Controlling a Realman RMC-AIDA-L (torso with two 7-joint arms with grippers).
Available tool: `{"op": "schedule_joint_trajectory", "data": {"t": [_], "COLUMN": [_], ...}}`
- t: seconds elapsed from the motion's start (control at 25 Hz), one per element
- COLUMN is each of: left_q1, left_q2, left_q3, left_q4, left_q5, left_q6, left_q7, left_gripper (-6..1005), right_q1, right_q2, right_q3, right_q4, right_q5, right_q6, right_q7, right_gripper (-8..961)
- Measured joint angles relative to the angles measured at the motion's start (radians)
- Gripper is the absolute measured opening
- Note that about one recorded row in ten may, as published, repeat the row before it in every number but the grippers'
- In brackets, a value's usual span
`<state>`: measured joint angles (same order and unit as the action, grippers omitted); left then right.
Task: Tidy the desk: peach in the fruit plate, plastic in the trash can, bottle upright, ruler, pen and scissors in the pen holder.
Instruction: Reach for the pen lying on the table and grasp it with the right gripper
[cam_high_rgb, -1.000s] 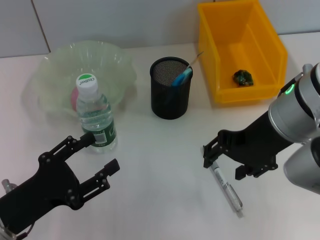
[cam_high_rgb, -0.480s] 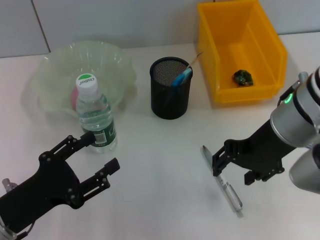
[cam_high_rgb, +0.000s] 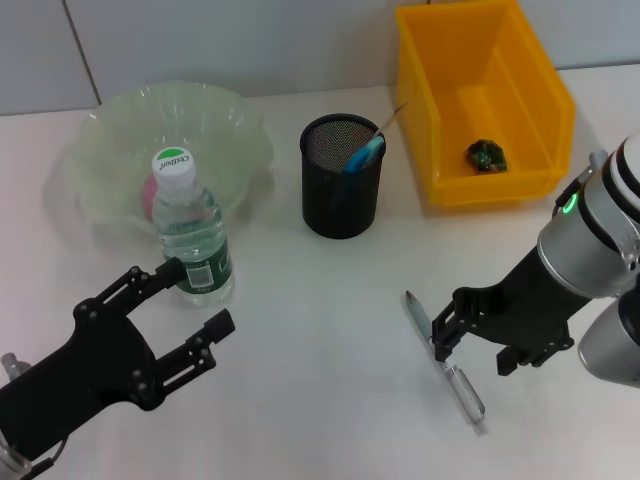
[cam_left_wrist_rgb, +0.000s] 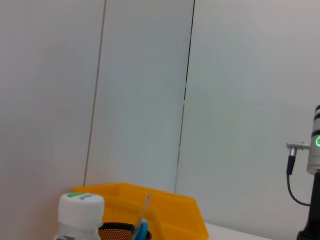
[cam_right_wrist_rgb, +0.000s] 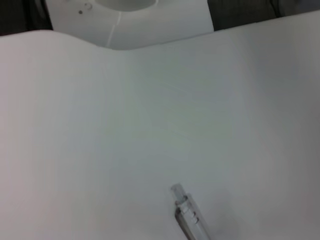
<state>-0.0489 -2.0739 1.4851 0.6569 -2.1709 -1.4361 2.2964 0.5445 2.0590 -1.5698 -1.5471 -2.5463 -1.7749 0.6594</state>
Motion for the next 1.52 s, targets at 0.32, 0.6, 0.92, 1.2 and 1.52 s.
{"op": "schedule_joint_trajectory", "data": {"t": [0.32, 0.6, 0.92, 1.2, 1.52], "left_q1": [-0.012, -0.021, -0.023, -0.037, -0.043], "left_q2": [0.0, -0.001, -0.002, -0.002, -0.001], "left_q3": [0.0, 0.002, 0.006, 0.009, 0.009], "left_q4": [-0.023, -0.044, -0.048, -0.048, -0.048], "left_q5": [-0.012, -0.036, -0.042, -0.043, -0.042], "left_q6": [0.002, 0.005, 0.008, 0.009, 0.009], "left_q7": [0.0, 0.024, 0.026, 0.026, 0.026], "left_gripper": [785, 785, 785, 785, 785], "right_q1": [0.011, 0.012, 0.003, 0.015, 0.036], "right_q2": [-0.009, -0.017, -0.019, -0.02, -0.022], "right_q3": [0.003, 0.006, -0.005, -0.017, -0.031], "right_q4": [0.031, 0.047, 0.066, 0.109, 0.155], "right_q5": [0.0, 0.003, 0.005, 0.0, -0.003], "right_q6": [-0.005, -0.016, -0.006, 0.027, 0.048], "right_q7": [-0.045, -0.118, -0.158, -0.162, -0.162], "right_gripper": [659, 659, 659, 660, 660]}}
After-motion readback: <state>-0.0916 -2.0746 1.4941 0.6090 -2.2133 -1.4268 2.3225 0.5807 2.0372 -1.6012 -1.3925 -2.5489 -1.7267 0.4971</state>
